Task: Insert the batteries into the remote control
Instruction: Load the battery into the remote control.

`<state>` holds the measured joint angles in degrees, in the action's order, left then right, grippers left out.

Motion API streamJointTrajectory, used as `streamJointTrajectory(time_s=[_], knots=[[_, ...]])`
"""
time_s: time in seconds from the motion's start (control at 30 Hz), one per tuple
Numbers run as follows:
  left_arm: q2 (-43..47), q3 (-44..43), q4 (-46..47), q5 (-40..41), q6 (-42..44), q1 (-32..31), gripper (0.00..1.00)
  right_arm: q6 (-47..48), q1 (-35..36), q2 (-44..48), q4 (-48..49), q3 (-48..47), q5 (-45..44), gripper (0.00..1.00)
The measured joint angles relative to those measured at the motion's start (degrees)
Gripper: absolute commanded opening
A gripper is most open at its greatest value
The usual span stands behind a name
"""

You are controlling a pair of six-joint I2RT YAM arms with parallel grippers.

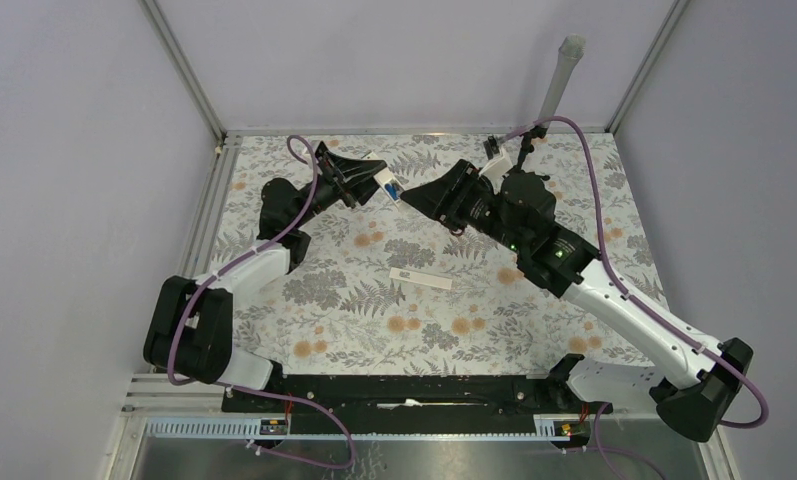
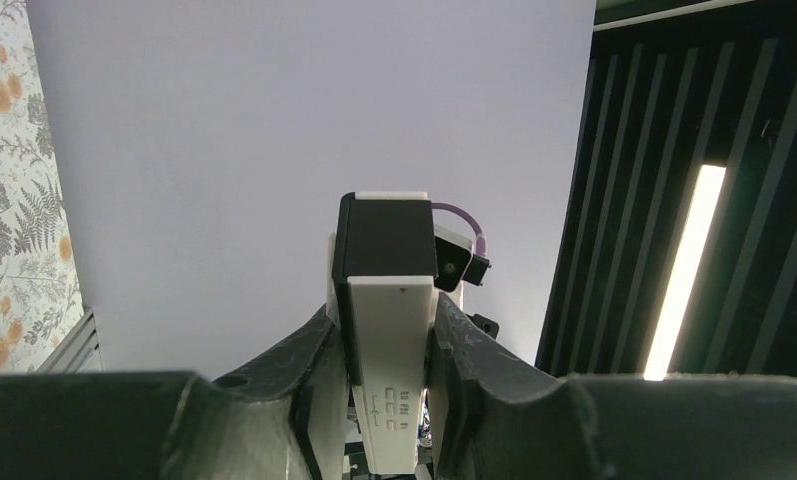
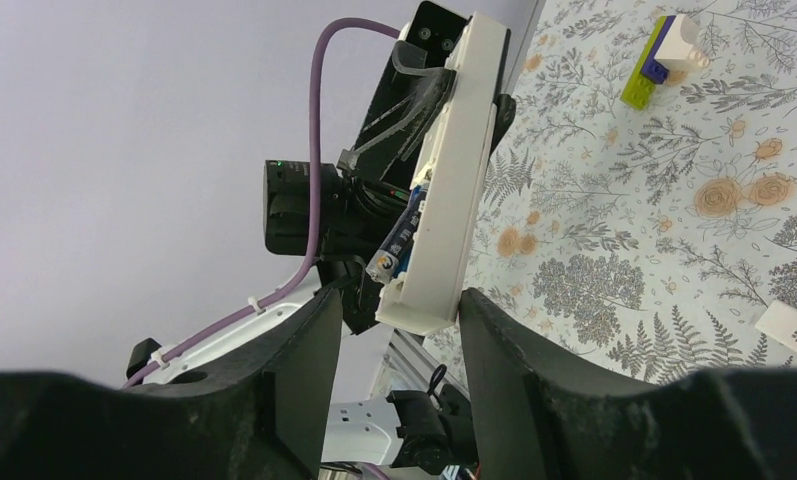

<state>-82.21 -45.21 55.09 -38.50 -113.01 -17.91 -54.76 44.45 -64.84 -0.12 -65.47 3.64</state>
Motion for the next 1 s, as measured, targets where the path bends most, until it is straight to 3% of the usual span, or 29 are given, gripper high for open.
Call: streamJointTrajectory(time_s=[0.17,0.47,1.0], knots=[[0.92,0.0,-2.36,-0.02,1.36,0.0,0.16,-1.05,-0.07,-0.46,-0.02,0.0,0.04,0.63],[2.6,0.0,-5.99,-0.02,3.56,0.0,0.16,-1.42,-0.26,-1.01,-0.5,0.0,0.31,0.52],[3.32,-0.02,-9.05,-0.04,5.03,0.0,0.16,-2.4,-0.85,-1.9,-1.84,0.15,0.33,0.46]])
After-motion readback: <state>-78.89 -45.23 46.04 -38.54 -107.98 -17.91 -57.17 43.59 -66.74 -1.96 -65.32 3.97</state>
